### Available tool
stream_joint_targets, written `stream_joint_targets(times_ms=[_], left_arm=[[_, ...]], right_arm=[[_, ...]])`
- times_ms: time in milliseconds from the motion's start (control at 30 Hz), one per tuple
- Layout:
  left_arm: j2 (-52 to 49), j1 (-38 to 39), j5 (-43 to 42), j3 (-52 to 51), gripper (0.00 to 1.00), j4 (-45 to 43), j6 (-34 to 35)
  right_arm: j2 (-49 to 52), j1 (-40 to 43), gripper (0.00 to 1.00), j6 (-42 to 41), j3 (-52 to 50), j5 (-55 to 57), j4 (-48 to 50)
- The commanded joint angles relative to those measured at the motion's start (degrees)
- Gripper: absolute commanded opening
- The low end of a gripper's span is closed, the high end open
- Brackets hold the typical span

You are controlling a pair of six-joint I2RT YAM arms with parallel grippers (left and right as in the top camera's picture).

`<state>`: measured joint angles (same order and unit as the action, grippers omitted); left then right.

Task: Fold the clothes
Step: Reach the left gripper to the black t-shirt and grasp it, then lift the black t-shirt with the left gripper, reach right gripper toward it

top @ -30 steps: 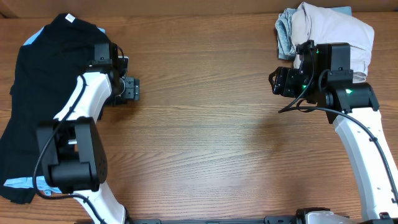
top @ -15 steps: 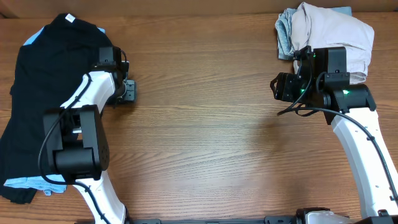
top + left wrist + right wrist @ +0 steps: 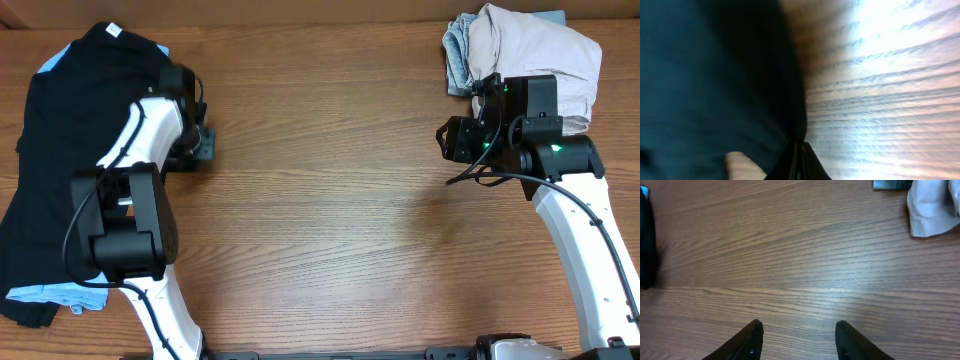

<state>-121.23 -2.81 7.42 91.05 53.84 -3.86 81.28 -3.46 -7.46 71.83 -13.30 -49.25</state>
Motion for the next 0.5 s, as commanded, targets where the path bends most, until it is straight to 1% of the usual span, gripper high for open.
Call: stream_joint_targets(times_ms=[0, 133, 233, 333, 467], left_arm=[[0.3, 1.4, 0.5, 13.9, 0.04, 6.2, -0.4], [0.3, 2.4, 0.5, 33.2, 0.04, 17.1, -0.4], [0.3, 2.8, -0.1, 46.2, 0.04, 22.2, -0.4], [0.3, 2.9, -2.1, 56.9, 0.04, 25.4, -0.3], [0.3, 2.8, -7.0, 68.6, 0.04, 27.2, 0.3]], right_arm=[[-0.1, -0.2, 0.5, 0.0, -0.3, -0.5, 0.7], [-0.1, -0.2, 0.5, 0.0, -0.3, -1.2, 0.9], [-0.1, -0.2, 0.5, 0.0, -0.3, -2.7, 0.9], [-0.1, -0.2, 0.49, 0.0, -0.3, -6.1, 1.3], [-0.1, -2.0, 0.47, 0.0, -0.3, -11.8, 3.1]])
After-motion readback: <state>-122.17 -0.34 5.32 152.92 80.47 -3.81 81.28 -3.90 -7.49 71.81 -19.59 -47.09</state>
